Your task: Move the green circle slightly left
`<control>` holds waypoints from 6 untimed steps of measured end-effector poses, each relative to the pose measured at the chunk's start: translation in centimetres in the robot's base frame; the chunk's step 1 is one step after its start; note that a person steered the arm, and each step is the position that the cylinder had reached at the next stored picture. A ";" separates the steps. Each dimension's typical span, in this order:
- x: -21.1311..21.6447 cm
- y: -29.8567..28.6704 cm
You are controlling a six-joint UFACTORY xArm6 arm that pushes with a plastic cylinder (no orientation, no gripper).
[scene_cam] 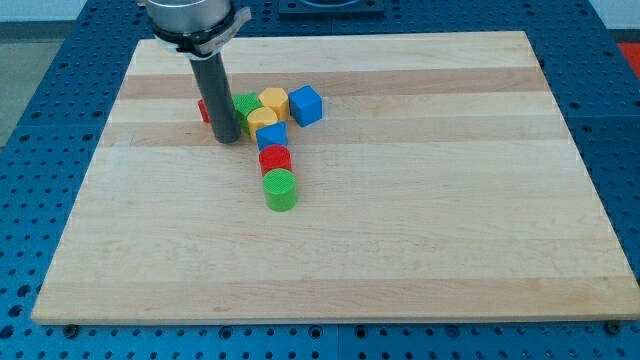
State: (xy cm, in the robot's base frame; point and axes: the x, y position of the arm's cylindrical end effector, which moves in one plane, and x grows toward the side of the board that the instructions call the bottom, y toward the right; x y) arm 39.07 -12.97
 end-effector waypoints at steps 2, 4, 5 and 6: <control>-0.8 1.1; -0.3 -2.9; 1.0 -6.7; 1.6 -11.3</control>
State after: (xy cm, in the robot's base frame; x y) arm 40.67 -24.28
